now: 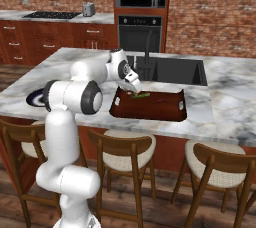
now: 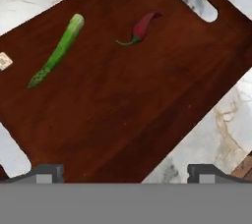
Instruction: Create a steak meal by picking up the steak and asparagus from the tray and placing them on the plate. Leave the chili pepper on the tray.
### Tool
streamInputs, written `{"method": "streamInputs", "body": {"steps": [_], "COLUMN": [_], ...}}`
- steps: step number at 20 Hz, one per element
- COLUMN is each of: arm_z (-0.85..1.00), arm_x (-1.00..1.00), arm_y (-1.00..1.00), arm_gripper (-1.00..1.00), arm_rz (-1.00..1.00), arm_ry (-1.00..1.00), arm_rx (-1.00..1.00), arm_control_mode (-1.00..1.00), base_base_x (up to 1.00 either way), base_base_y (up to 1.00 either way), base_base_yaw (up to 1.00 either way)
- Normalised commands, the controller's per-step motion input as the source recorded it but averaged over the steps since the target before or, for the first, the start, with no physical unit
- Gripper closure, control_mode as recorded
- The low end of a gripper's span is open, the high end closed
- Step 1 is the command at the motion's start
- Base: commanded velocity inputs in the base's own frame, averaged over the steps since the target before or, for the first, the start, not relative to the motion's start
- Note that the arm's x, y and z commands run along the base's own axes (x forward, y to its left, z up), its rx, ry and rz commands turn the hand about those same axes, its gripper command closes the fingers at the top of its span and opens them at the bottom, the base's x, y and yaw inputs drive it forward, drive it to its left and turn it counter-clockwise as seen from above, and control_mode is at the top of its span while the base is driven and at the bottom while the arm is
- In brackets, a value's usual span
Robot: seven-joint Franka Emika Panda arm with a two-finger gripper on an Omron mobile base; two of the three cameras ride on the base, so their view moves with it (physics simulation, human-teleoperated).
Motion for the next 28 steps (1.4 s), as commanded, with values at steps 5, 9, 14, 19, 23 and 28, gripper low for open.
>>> {"method": "streamInputs", "body": {"steps": [5,9,14,19,23,28], "arm_z": [-0.23,-0.28,-0.35,-0.37,-0.26,-0.14], "arm_x": [0.55,0.58,0.44,0.33,0.30,0.30], "arm_y": [-0.18,-0.12,-0.01,0.00,0.00,0.00], "arm_gripper": [-1.00,-1.00,-1.00,-1.00,-1.00,-1.00], "arm_rz": [-0.06,-0.04,-0.01,0.00,0.00,0.00], "arm_ry": [0.00,0.00,0.00,0.00,0.00,0.00], "arm_rx": [0.07,0.04,0.01,0.00,0.00,0.00], "arm_control_mode": [-1.00,-1.00,-1.00,-1.00,-1.00,-1.00], "base_base_x": [0.00,0.00,0.00,0.00,0.00,0.00], "base_base_y": [0.00,0.00,0.00,0.00,0.00,0.00], "base_base_yaw": [0.00,0.00,0.00,0.00,0.00,0.00]}}
